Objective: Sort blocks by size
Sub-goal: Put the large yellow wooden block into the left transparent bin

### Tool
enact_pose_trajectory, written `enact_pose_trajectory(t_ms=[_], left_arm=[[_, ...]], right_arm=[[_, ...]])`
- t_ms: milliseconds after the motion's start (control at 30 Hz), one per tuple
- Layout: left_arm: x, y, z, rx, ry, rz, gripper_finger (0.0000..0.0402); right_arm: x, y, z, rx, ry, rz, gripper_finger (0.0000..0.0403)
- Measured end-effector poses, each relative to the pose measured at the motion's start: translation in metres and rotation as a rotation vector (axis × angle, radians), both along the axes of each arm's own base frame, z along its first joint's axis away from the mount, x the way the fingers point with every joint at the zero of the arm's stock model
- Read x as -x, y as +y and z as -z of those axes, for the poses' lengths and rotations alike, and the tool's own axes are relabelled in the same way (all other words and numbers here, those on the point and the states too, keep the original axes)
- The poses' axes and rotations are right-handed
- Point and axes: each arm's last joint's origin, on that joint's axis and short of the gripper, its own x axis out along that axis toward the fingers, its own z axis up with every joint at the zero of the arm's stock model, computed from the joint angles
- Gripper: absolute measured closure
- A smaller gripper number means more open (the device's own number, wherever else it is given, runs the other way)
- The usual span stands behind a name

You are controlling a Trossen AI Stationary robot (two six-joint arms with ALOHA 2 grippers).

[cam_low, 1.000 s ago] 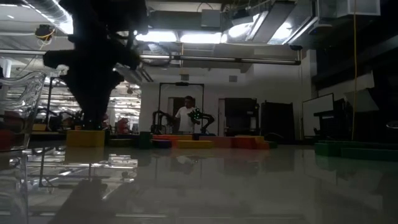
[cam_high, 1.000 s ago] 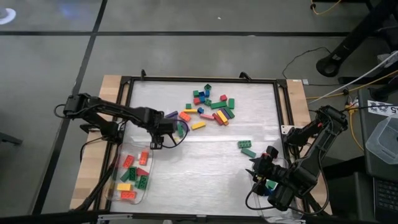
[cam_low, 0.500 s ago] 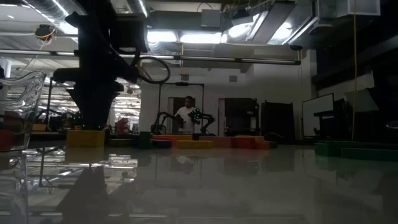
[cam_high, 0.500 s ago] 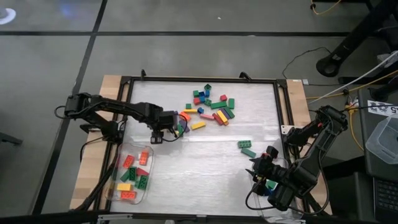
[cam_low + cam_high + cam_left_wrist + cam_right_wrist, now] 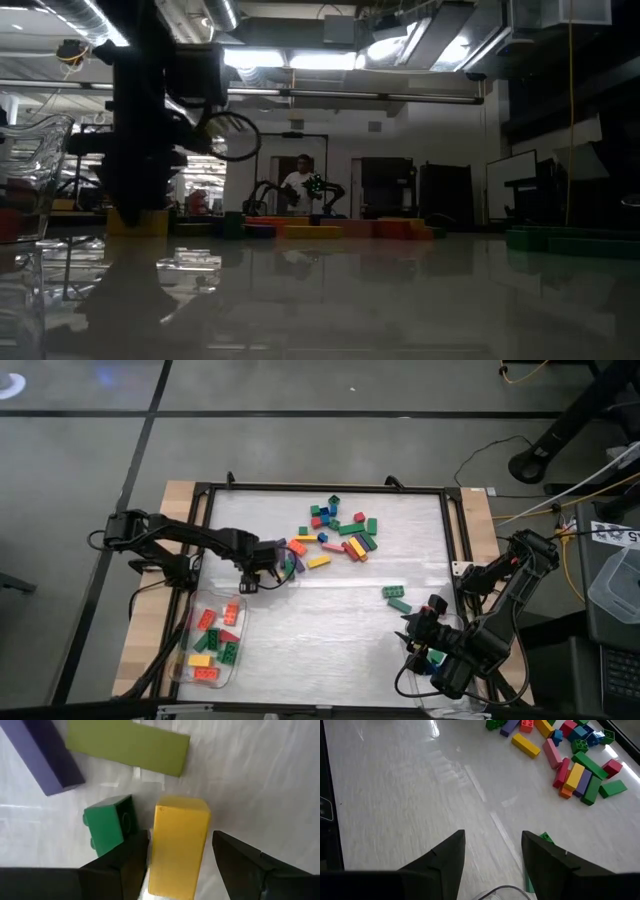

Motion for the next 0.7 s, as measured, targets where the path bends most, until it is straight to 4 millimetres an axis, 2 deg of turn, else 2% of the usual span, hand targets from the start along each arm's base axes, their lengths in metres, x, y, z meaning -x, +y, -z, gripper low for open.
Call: enact_pose_trajectory(t_ms=[167, 400, 533, 700], left_arm=[[0.001, 0.000, 0.003, -0.005, 0.000, 0.023, 0.0204], [0.001, 0.000, 0.003, -0.004, -0.004, 0.006, 0.0286], [-0.003, 0.000, -0.004, -0.002, -0.018, -0.032, 0.0286], [-0.019, 0.002, -0.028, -0.008, -0.084, -0.033, 0.0286]], right_arm=[[0.000, 0.000, 0.000, 0.000, 0.000, 0.000, 0.0208], [0.000, 0.000, 0.000, 0.000, 0.000, 0.000, 0.0208], [-0.001, -0.001, -0.001, 0.035, -0.049, 0.010, 0.0208], [-0.010, -0.011, -0.002, 0.067, -0.071, 0.058, 0.0208]])
